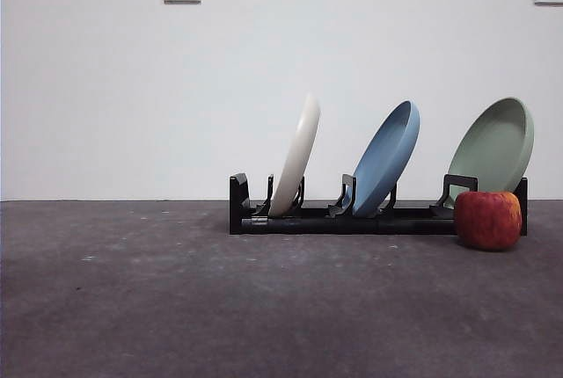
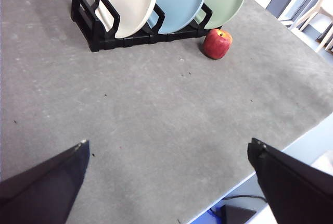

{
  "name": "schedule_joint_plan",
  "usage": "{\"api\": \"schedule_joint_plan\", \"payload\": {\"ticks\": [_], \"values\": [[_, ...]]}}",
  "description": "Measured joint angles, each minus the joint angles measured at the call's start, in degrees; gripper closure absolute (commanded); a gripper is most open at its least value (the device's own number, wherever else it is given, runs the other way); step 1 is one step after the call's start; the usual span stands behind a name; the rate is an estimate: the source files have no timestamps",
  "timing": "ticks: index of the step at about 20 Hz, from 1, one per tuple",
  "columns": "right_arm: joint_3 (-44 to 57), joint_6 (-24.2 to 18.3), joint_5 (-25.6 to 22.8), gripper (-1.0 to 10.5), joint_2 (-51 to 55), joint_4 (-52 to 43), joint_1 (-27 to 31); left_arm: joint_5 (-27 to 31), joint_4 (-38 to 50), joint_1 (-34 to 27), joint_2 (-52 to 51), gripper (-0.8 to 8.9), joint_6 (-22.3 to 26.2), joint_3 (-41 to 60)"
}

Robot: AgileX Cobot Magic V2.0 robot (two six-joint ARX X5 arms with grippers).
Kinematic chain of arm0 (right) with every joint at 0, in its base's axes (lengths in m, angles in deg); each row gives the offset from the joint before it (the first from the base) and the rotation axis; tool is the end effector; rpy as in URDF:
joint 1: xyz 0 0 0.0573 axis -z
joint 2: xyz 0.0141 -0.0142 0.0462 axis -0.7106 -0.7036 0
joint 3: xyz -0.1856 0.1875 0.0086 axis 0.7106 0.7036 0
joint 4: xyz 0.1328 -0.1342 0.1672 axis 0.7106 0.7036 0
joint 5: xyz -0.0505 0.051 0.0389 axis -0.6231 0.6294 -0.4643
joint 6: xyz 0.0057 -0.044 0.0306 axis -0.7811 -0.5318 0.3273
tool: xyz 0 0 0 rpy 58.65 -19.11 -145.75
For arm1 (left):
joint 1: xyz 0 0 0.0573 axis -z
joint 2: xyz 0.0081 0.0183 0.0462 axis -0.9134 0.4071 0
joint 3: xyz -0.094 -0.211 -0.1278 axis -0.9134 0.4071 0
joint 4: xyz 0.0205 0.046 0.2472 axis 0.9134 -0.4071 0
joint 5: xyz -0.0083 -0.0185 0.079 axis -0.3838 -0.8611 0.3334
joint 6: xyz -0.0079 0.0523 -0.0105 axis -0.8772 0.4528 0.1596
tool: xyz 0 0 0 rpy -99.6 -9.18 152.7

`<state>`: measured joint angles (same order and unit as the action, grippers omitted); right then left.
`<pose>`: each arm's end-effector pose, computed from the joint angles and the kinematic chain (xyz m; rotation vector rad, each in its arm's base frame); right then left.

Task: Take the yellow plate from the plate rack,put the plate on the table,take the apple from the table,put the apple in the plate

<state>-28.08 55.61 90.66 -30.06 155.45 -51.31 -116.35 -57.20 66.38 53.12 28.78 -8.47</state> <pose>0.0617 0.0176 0.3432 0.0146 0.6714 0.5058 0.0664 -0.0175 0.3047 -0.1796 0.5322 -0.6183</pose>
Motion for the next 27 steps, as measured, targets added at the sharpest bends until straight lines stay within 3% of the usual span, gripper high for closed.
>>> {"api": "schedule_joint_plan", "payload": {"ticks": [4,11,20,27], "values": [[0.00,0.24,0.00,3.2,0.00,0.00,0.00,-1.14,3.65,0.52,2.34,2.93,-1.75,0.00],[0.00,1.33,0.00,3.2,0.00,0.00,0.00,-2.40,20.48,7.30,15.58,2.93,-8.09,-3.30],[0.00,1.92,-0.02,3.2,0.00,0.02,0.00,7.82,32.26,21.29,49.16,2.94,-7.87,-25.14],[0.00,1.95,-0.02,3.2,0.00,0.87,0.00,12.02,36.68,25.24,73.81,2.94,-7.56,-45.59]]}}
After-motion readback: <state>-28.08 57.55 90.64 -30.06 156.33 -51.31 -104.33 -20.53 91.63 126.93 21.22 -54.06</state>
